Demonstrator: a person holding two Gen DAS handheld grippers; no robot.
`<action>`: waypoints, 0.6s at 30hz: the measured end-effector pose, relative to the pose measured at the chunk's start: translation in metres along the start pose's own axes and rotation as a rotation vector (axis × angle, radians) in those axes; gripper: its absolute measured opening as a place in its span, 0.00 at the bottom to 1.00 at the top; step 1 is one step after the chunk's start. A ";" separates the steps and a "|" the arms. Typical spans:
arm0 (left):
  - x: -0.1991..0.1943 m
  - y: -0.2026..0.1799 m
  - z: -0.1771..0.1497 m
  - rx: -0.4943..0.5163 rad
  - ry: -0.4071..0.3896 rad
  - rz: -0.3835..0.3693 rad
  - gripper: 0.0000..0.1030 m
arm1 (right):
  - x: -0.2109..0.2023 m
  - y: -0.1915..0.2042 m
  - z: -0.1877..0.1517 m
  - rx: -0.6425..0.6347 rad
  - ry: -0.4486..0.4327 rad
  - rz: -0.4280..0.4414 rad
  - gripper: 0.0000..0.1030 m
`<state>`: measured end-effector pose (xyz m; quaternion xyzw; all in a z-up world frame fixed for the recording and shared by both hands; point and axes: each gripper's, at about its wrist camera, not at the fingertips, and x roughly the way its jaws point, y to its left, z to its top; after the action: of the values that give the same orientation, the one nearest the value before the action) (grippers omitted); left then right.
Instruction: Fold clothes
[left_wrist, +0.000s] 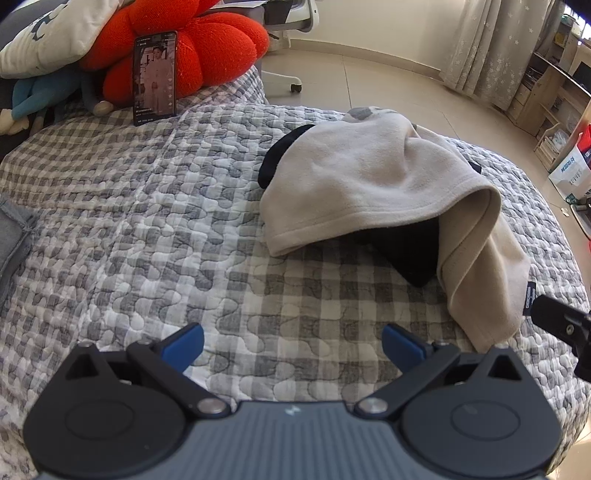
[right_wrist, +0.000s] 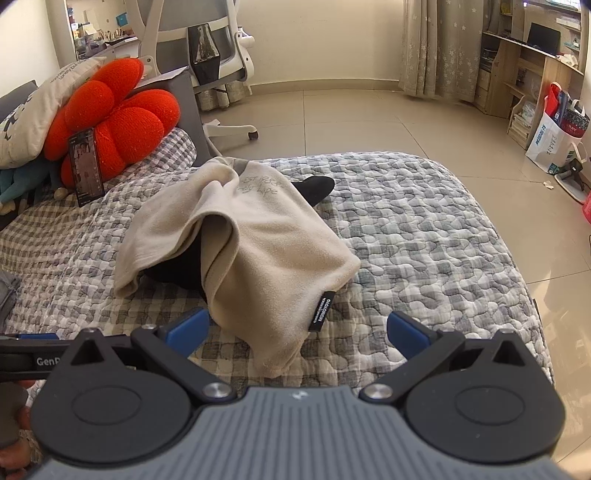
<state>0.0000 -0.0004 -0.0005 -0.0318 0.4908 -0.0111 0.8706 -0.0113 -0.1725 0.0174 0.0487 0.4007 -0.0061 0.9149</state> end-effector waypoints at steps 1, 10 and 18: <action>0.000 -0.001 0.000 -0.001 0.000 0.001 1.00 | 0.000 0.001 0.000 0.002 0.000 -0.002 1.00; -0.004 0.002 0.000 0.005 0.001 0.002 1.00 | -0.004 0.010 0.001 0.019 0.000 -0.022 1.00; -0.004 0.000 0.002 0.000 -0.011 0.011 1.00 | -0.001 0.010 -0.002 0.024 0.000 -0.017 1.00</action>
<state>-0.0002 -0.0005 0.0037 -0.0291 0.4859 -0.0060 0.8735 -0.0129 -0.1619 0.0175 0.0562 0.4011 -0.0189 0.9141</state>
